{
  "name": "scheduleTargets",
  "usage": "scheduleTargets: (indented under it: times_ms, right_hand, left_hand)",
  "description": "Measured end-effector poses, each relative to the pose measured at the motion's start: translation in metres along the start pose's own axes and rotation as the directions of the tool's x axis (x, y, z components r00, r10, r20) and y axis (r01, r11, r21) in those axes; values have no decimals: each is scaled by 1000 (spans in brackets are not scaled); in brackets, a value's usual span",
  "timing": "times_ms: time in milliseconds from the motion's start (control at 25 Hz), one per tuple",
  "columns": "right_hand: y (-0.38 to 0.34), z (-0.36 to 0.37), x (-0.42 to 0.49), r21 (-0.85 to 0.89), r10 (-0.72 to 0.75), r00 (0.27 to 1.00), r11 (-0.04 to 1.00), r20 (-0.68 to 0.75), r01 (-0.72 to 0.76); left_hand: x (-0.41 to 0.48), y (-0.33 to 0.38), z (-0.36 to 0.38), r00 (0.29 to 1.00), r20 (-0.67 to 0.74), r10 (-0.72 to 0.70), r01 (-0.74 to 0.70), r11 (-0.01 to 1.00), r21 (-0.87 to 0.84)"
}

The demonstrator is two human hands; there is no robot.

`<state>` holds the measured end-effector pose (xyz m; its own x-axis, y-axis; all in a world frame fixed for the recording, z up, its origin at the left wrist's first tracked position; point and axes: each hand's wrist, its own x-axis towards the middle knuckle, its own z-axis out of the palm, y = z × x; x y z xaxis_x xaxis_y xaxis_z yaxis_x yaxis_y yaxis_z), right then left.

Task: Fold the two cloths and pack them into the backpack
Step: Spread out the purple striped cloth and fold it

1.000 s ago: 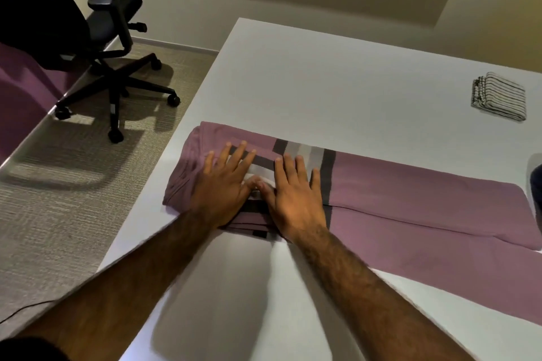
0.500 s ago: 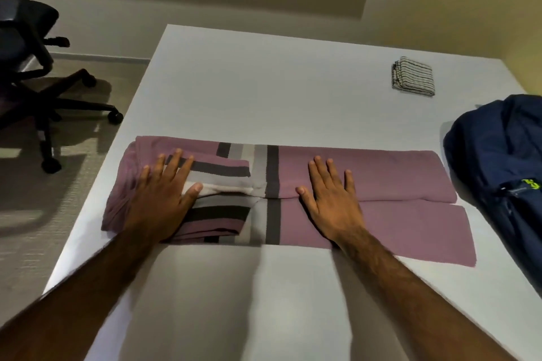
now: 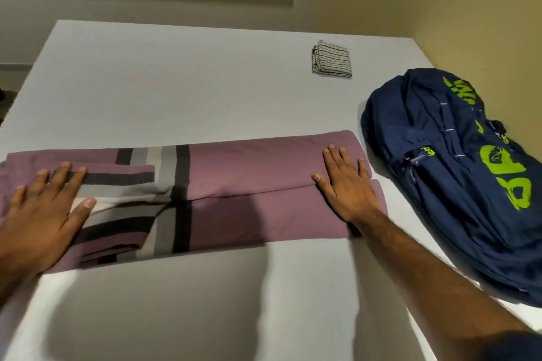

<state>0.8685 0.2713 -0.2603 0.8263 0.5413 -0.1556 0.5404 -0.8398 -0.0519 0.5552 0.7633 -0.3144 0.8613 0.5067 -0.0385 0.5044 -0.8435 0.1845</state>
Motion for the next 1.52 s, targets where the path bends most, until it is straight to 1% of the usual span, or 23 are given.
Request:
scheduleTargets:
  times_ms: [40,120,200,240,280,360,440,520,560,640,720,840,920,1040,1120,1160,1200,1240,1280,1320,1400,1440,1520]
  right_hand:
    - [14,-1,1,1,3,1000,1000,3,-3]
    - [37,-7,3,47,33,999,998,-9,-32]
    - [50,-16,6,158,79,993,985,-85,-65]
    - [52,-22,7,203,82,983,978,-166,-47]
    - [52,-26,7,228,74,967,974,-245,-17]
    - [50,-33,2,251,108,944,968,-311,-28]
    - [45,-38,-3,260,247,942,948,-229,-185]
    - [43,-37,-1,216,411,910,894,-46,-393]
    - [42,-37,2,212,464,885,863,23,-458]
    - [42,-37,14,306,505,853,798,128,-519]
    - [46,-42,25,465,518,824,685,232,-561]
    - [52,-46,33,612,471,803,528,364,-588]
    - [54,-50,33,662,424,808,471,410,-583]
    - [52,-66,30,748,289,813,323,505,-580]
    - [45,-80,27,808,165,824,168,542,-565]
    - [35,-88,26,820,101,824,93,557,-565]
    - [22,-95,26,818,34,817,17,575,-576]
    - [6,-104,26,807,-36,809,-67,586,-587]
    - [-17,-113,27,796,-105,807,-134,581,-590]
    - [-47,-123,27,786,-168,805,-176,569,-593]
    - [-122,-140,26,810,-235,831,-204,504,-549]
    - [-166,-147,25,833,-240,845,-183,477,-522]
    - [-266,-156,21,874,-274,856,-93,438,-477]
  left_hand:
    - [1,0,4,1000,1,-19,19,999,36]
    - [7,3,12,999,-19,-32,32,999,22]
    - [12,59,1,992,-116,-41,37,999,-37]
    - [10,108,-2,989,-150,10,-12,1000,-17]
    - [2,164,-2,982,-150,111,-109,994,21]
    - [-6,281,-3,941,-117,317,-324,945,-47]
    - [-4,366,19,899,-75,431,-437,894,-96]
    - [6,418,40,891,17,454,-452,889,-72]
    - [11,434,47,891,41,453,-452,891,-37]
    - [14,451,54,900,52,432,-433,901,2]
    - [16,454,56,908,72,414,-415,910,-1]
    - [16,452,59,905,86,416,-417,909,-10]
    - [16,453,60,909,97,405,-408,913,9]
    - [17,453,50,891,133,434,-437,899,-12]
    - [14,441,35,895,91,437,-421,894,-152]
    - [13,426,24,914,44,403,-375,883,-281]
    - [14,407,12,939,5,344,-306,841,-445]
    - [15,387,-2,964,-17,264,-215,744,-633]
    - [16,364,-18,987,-9,159,-101,585,-805]
    - [14,339,-35,999,32,39,14,392,-920]
    - [5,285,-60,977,145,-155,147,-3,-989]
    - [1,257,-68,964,195,-183,156,-208,-966]
    - [-10,190,-79,965,233,-118,124,-580,-805]
